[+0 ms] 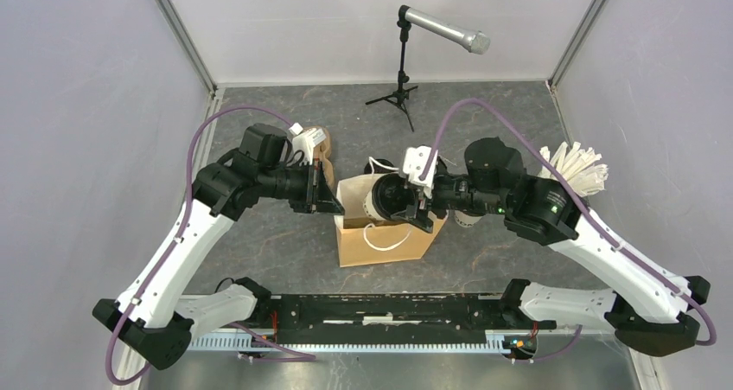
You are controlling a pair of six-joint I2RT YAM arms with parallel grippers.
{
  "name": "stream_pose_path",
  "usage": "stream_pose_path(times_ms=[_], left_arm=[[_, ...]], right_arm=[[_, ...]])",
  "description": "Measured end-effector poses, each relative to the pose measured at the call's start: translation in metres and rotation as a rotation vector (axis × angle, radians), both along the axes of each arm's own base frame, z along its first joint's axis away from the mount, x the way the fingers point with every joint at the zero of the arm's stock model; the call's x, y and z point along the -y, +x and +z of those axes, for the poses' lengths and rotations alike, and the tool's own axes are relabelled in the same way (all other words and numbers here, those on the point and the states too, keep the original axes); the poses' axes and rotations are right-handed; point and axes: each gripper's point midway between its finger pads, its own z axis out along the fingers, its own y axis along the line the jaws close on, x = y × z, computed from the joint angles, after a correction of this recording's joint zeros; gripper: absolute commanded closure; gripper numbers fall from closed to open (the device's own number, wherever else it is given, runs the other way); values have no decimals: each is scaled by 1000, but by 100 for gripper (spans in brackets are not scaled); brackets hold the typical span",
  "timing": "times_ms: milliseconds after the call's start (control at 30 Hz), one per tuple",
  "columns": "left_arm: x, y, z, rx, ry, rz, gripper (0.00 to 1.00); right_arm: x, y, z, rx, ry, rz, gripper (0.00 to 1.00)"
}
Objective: Pack the takeout coffee
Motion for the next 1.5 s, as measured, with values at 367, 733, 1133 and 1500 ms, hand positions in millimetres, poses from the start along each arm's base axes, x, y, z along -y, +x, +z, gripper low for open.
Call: stream_pose_path(times_ms=[367,733,1133,1500], left_arm=[[-13,-1,13,36,21,89,50],[-29,-36,-4,-80,20,141,51],[-29,-10,-20,-106,114,199,50],[-25,7,-10,-36,123,189,97]], right_arm=[[-12,-23,-21,44,-115,56,33],[-29,-50,-49,98,-215,83,33],[-38,-58,-51,140,-217,63,34],[-39,-48,-51,171,-231,-3,34]])
